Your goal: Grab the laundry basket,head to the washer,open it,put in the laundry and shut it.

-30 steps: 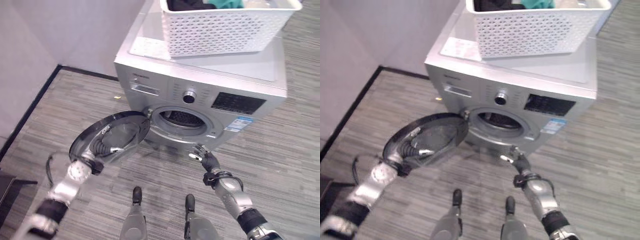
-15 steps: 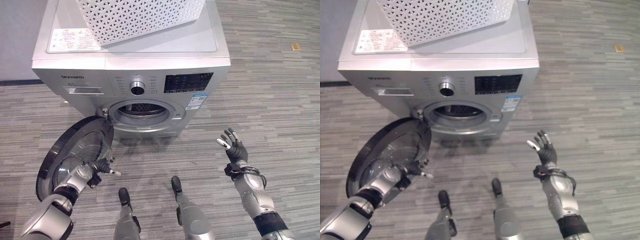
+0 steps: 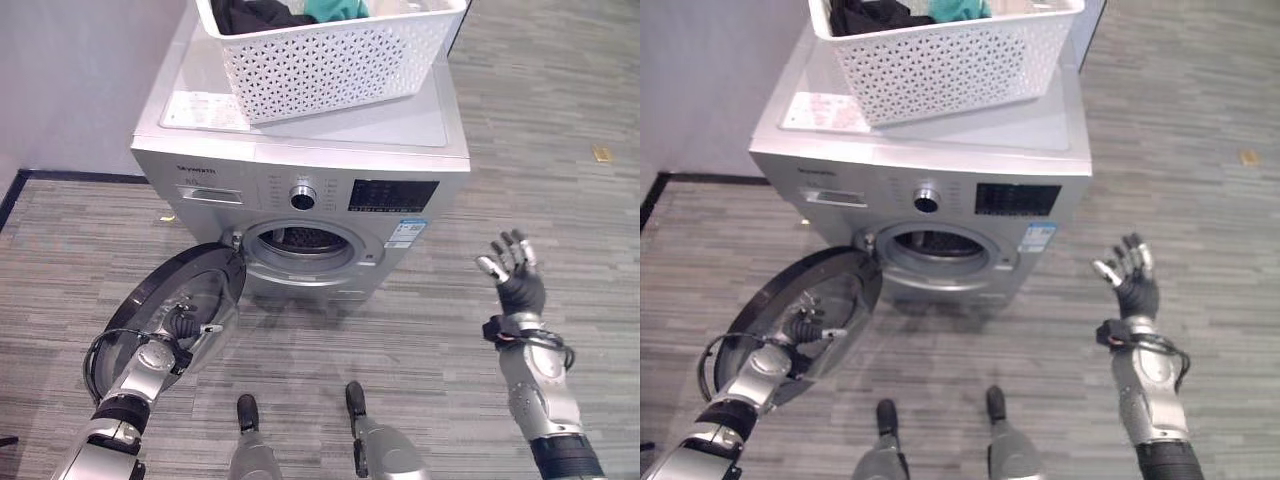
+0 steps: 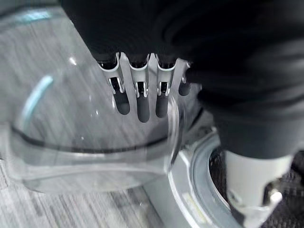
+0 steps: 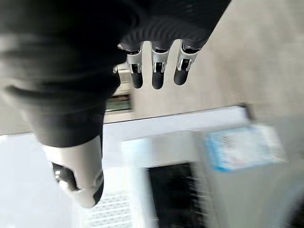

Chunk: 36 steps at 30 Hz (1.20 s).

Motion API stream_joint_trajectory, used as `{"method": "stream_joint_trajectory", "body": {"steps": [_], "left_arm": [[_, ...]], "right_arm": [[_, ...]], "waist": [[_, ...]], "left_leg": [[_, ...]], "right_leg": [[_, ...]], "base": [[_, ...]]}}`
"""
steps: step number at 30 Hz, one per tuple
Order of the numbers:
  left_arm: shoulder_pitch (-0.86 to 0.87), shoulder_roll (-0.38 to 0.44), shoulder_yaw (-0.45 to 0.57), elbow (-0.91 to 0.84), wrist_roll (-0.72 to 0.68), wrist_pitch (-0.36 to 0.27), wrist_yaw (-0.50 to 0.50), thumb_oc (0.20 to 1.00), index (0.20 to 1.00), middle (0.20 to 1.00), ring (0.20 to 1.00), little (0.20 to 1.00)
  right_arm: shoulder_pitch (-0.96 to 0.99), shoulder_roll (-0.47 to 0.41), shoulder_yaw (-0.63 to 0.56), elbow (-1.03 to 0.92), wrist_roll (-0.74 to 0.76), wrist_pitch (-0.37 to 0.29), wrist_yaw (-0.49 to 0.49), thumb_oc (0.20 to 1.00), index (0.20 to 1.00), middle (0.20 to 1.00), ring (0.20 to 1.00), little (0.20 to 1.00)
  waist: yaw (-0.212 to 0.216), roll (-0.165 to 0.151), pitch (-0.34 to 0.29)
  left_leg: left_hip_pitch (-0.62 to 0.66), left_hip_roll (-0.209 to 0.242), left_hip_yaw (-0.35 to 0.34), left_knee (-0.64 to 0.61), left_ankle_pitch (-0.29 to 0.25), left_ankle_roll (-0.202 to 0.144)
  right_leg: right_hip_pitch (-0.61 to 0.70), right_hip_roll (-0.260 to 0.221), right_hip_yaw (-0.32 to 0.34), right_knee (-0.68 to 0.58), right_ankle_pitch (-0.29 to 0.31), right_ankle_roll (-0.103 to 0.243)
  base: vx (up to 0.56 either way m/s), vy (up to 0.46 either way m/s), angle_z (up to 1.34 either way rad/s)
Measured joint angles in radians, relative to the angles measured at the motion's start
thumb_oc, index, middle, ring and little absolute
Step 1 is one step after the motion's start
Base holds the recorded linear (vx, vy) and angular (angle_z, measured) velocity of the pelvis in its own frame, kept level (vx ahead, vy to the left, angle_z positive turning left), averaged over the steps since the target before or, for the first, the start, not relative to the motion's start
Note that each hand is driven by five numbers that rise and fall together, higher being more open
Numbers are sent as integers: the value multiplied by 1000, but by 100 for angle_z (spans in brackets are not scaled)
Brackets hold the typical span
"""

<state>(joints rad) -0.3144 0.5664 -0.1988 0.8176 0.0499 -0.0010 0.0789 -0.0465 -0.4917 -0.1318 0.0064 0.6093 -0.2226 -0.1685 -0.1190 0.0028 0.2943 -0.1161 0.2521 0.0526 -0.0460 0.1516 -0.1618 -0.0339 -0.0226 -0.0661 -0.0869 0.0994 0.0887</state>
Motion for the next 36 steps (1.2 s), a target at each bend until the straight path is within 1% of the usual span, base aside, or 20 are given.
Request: {"method": "stream_joint_trajectory", "body": {"steps": [3, 4, 6, 9, 10, 12, 14, 15, 16, 18, 20, 24, 26, 27, 28, 30, 31, 32, 35, 36], "left_arm": [[1, -9, -18, 1, 5, 1, 23, 1000, 1000, 1000, 1000, 1000], [2, -12, -21, 7, 9, 1, 25, 1000, 1000, 1000, 1000, 1000], [4, -14, -22, 18, 10, 1, 24, 1000, 1000, 1000, 1000, 1000], [2, -24, -23, 26, 29, -1, 24, 1000, 1000, 1000, 1000, 1000], [8, -22, -43, 26, 40, -16, 18, 1000, 1000, 1000, 1000, 1000], [11, -19, -81, 36, 40, -10, 6, 1000, 1000, 1000, 1000, 1000], [5, -10, -93, 40, 39, -11, -9, 1000, 1000, 1000, 1000, 1000], [4, -3, -94, 55, 39, -13, -14, 1000, 1000, 1000, 1000, 1000], [4, 8, -93, 67, 39, -12, -16, 1000, 1000, 1000, 1000, 1000], [-7, 35, -91, 83, 37, -13, -15, 1000, 1000, 1000, 1000, 1000], [-47, 33, -92, 155, 36, -15, -15, 1000, 1000, 1000, 1000, 1000], [-34, 49, -88, 176, 28, -16, -13, 1000, 1000, 1000, 1000, 1000], [-19, 57, -88, 200, 28, -22, -12, 1000, 1000, 1000, 1000, 1000], [13, 69, -87, 218, 27, -20, -9, 1000, 1000, 1000, 1000, 1000], [34, 45, -75, 219, 22, -23, 0, 1000, 1000, 1000, 1000, 1000], [71, 11, -80, 211, -1, -25, -12, 1000, 1000, 1000, 1000, 1000], [74, -28, -79, 235, -2, -44, -16, 1000, 1000, 1000, 1000, 1000], [57, -57, -80, 245, -2, -45, -16, 1000, 1000, 1000, 1000, 1000], [34, -70, -84, 219, -3, -56, -15, 1000, 1000, 1000, 1000, 1000], [20, -70, -91, 221, -3, -55, -15, 1000, 1000, 1000, 1000, 1000]], "right_arm": [[-67, -92, -123, -34, -76, -12, -71, 1000, 1000, 1000, 1000, 1000], [-86, -117, -143, -33, -89, -19, -86, 1000, 1000, 1000, 1000, 1000], [-145, -151, -179, -51, -128, -22, -116, 1000, 1000, 1000, 1000, 1000], [-183, -211, -204, -73, -176, -17, -142, 1000, 1000, 1000, 1000, 1000], [-246, -296, -206, -65, -216, 0, -158, 1000, 1000, 1000, 1000, 1000], [-345, -406, -143, -17, -221, 11, -156, 1000, 1000, 1000, 1000, 1000], [-449, -512, -60, 37, -213, 27, -149, 1000, 1000, 1000, 1000, 1000], [-494, -545, -8, 67, -212, 31, -140, 1000, 1000, 1000, 1000, 1000], [-527, -569, 32, 86, -212, 33, -131, 1000, 1000, 1000, 1000, 1000], [-592, -621, 95, 135, -211, 43, -111, 1000, 1000, 1000, 1000, 1000], [-690, -662, 162, 246, -209, 48, -102, 1000, 1000, 1000, 1000, 1000], [-716, -707, 185, 315, -192, 86, -77, 1000, 1000, 1000, 1000, 1000], [-728, -780, 225, 370, -198, 107, -35, 1000, 1000, 1000, 1000, 1000], [-743, -811, 314, 409, -198, 135, -8, 1000, 1000, 1000, 1000, 1000], [-754, -810, 313, 419, -198, 135, -1, 1000, 1000, 1000, 1000, 1000], [-884, -833, 464, 461, -201, 161, 31, 1000, 1000, 1000, 1000, 1000], [-1013, -833, 621, 537, -201, 163, 51, 1000, 1000, 1000, 1000, 1000], [-1103, -866, 749, 572, -201, 183, 68, 1000, 1000, 1000, 1000, 1000], [-1260, -870, 846, 601, -206, 184, 85, 1000, 1000, 1000, 1000, 1000], [-1377, -869, 964, 635, -222, 184, 96, 1000, 1000, 1000, 1000, 1000]], "waist": [[-6, 2, 2], [-7, 10, 2], [-3, -4, 2], [-17, 2, -1], [-29, -24, -10], [-25, -18, -12], [-29, -39, -11], [-28, -57, -18], [-24, -70, -26], [-7, -88, -37], [-7, -93, -40], [-8, -98, -34], [-2, -124, -44], [-3, -162, -87], [-3, -125, -89], [-8, -71, -95], [-28, -57, -97], [-39, -43, -104], [-35, -36, -109], [-37, -36, -109]], "left_leg": [[-77, -5, 54, 128, -4, 3], [-82, 2, 90, 146, -34, 30], [-94, -18, 156, 242, -101, 96], [-85, -55, 173, 298, -181, 96], [-49, -136, 187, 284, -216, 136], [-36, -154, 207, 271, -231, 161], [11, -185, 207, 239, -218, 200], [28, -192, 209, 232, -225, 198], [36, -194, 208, 233, -232, 199], [35, -194, 198, 233, -237, 193], [28, -194, 162, 242, -246, 181], [46, -183, 90, 251, -272, 159], [86, -187, 32, 228, -281, 114], [120, -175, 5, 199, -286, 64], [119, -125, -14, 190, -287, 37], [148, -43, -9, 123, -254, 2], [153, -8, 14, 83, -178, -19], [147, 9, 17, 76, -165, -25], [158, 39, 54, 41, -111, -42], [162, 46, 70, 39, -101, -58]], "right_leg": [[31, -16, -68, 0, -9, -21], [38, -15, -78, 0, -11, -23], [39, -63, -82, 3, -12, -23], [34, -112, -81, 15, -12, -2], [24, -188, -71, 86, -30, 19], [-70, -213, -35, 267, -27, 25], [-179, -233, 66, 493, -16, 52], [-211, -240, 116, 553, -41, 75], [-217, -238, 127, 530, -65, 84], [-207, -247, 139, 306, -72, 86], [-155, -278, 141, 20, -26, 98], [-188, -323, 97, -14, 53, 98], [-149, -311, 82, 28, 49, 95], [-92, -261, 92, 60, 41, 87], [-83, -217, 84, 56, 59, 123], [-72, -141, 53, 42, 80, 78], [-53, -109, 5, 36, 62, 45], [-39, -95, -21, 20, 58, 38], [-33, -60, -33, 11, 51, 13], [-20, -55, -44, 1, 50, 9]], "base": [[11, 78, 66], [96, 162, 26], [114, 202, 14], [139, 270, 10], [120, 303, 5], [90, 187, -10], [123, 8, 2], [170, -101, 9], [205, -162, 9], [205, -214, 11], [200, -232, 39], [230, -265, 64], [384, -421, 94], [270, -289, 70], [268, -288, 51], [185, -280, 13], [174, -298, 44], [92, -172, 58], [112, -142, 20], [132, -128, 11]]}}
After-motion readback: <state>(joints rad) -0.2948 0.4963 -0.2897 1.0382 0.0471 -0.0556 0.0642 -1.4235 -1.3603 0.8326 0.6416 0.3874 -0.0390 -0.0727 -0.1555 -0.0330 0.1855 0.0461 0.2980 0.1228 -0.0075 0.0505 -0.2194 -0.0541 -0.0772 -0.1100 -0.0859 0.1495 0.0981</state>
